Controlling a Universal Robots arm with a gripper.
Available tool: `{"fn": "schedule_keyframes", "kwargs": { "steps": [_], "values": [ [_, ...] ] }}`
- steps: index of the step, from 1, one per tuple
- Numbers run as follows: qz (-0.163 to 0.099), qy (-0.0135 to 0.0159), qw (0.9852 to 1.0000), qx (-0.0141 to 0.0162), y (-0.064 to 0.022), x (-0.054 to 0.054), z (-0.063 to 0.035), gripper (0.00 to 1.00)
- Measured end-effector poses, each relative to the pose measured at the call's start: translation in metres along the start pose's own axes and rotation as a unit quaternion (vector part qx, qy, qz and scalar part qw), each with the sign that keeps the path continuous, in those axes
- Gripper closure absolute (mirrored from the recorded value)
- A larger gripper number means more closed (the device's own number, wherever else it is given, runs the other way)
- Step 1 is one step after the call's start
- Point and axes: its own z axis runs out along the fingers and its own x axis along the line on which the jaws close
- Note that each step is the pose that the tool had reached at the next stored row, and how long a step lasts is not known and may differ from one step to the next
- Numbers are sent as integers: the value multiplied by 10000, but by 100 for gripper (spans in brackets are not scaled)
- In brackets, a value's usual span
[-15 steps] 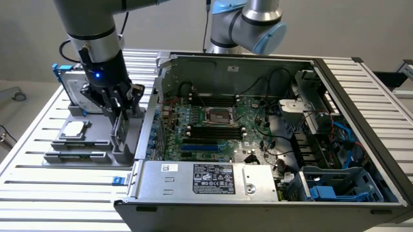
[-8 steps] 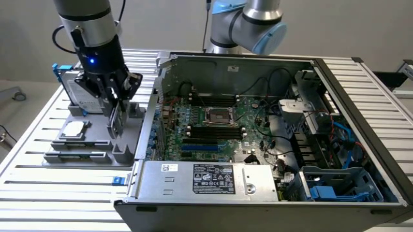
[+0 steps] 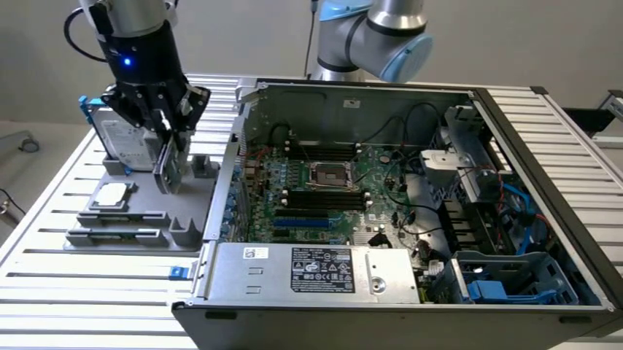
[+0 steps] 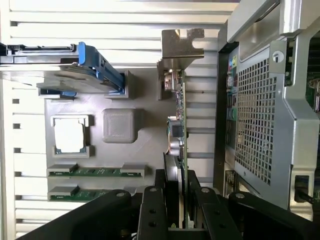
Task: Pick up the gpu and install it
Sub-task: 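Pick up the gpu and move the gpu toward the slot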
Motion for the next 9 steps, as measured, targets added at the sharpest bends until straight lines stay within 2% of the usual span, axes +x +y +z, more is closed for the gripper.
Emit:
{"fn": "schedule_keyframes", "kwargs": {
  "steps": [9],
  "values": [
    [0, 0, 10000, 0, 11, -37, -409, 72]
  ]
}}
